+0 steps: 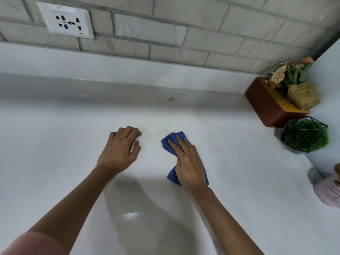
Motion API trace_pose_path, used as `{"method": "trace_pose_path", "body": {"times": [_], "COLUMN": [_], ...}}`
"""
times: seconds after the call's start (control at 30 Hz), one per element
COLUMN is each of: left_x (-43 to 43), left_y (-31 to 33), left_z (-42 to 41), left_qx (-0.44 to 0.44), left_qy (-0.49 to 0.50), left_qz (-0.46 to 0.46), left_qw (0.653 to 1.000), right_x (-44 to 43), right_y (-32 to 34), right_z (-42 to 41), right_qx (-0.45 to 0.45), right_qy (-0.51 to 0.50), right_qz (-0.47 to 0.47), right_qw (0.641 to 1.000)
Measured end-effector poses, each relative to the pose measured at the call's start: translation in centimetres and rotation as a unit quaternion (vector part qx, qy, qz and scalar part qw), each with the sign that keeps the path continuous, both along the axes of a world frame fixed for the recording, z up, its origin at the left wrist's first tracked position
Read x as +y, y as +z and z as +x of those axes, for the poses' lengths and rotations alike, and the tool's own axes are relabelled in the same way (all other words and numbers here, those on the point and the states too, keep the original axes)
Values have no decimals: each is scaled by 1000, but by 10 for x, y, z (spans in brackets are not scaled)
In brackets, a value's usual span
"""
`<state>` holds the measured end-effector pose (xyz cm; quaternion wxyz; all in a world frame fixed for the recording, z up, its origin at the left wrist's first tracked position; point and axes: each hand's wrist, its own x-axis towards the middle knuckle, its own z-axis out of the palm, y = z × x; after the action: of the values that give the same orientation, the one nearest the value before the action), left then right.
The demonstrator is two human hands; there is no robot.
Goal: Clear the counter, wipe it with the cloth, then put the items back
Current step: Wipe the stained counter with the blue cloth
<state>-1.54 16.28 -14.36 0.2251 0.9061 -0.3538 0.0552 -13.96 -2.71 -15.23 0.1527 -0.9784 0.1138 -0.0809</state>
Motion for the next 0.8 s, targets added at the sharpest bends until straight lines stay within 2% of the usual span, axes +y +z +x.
{"method": "trace_pose_path", "body": {"times": [0.17, 0.33, 0.47, 0.53, 0.7, 0.8], "left_x": [0, 0, -1, 0, -1, 1], "left_y": [-2, -2, -4, -5, -3, -3], "left_z": [1, 2, 3, 4, 3, 2], "left_qx": [-1, 1, -3, -6, -10, -8], "left_qy": [-2, -2, -3, 0, -5, -6], "left_qz": [-3, -5, -1, -1, -2, -5], "left_qw": [1000, 1000, 1000, 1000, 1000, 1000], "right_x": [-30, -40, -12, 2, -5, -4], "right_y": [19, 17, 7, 1, 20, 24], "right_z": [72, 41, -7, -13, 68, 65], "right_qx": [42, 12, -35, -33, 19, 32], "right_qy": [-37, -136, -57, -29, -46, -40], "right_qz": [-29, -23, 39, 40, -17, -14], "right_qw": [998, 990, 997, 998, 999, 999]}}
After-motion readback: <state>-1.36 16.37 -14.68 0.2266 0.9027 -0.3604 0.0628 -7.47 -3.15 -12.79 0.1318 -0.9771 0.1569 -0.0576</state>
